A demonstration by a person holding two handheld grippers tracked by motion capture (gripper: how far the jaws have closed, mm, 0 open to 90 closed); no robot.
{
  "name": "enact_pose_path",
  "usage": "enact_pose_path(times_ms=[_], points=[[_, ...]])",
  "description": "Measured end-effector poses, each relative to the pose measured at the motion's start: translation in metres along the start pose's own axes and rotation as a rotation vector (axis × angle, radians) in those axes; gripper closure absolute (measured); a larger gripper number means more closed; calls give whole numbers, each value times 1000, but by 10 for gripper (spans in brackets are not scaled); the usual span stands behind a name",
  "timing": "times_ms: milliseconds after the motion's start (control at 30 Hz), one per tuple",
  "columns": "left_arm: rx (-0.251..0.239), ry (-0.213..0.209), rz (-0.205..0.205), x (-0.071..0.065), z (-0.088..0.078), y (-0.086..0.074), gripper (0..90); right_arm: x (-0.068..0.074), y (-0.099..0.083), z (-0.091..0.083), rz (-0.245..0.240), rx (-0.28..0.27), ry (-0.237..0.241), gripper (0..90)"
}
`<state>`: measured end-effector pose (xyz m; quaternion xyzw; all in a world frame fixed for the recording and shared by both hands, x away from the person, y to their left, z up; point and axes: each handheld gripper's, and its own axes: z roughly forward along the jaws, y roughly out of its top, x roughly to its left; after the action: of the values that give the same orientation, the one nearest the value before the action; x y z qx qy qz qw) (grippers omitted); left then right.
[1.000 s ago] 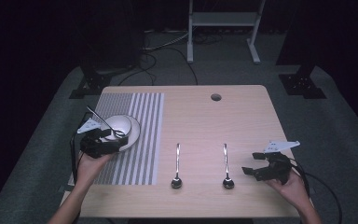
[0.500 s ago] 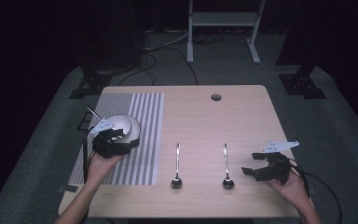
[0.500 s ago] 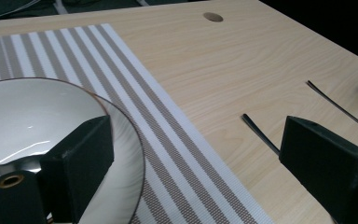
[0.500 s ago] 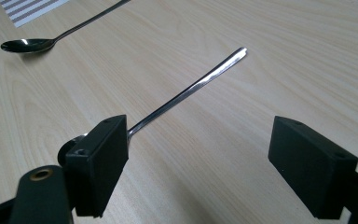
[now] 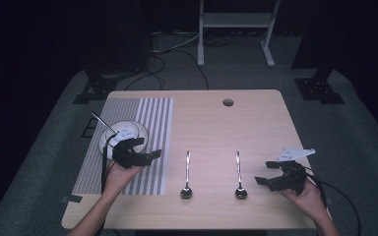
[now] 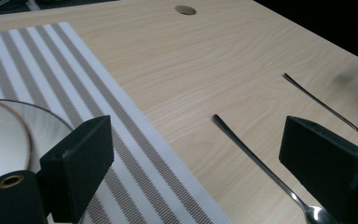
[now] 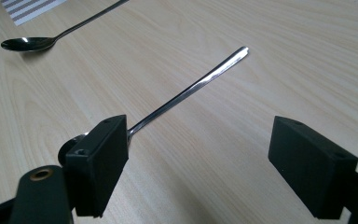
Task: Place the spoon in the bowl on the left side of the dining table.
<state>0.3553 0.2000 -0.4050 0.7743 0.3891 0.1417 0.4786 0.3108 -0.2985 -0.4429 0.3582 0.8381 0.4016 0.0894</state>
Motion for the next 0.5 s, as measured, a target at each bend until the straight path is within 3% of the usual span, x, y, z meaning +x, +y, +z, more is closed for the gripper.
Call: enact_pose_path(times_ms=[500], points=[[13, -70, 5, -28, 27, -11, 91, 0, -1, 0, -1, 1, 4, 187]])
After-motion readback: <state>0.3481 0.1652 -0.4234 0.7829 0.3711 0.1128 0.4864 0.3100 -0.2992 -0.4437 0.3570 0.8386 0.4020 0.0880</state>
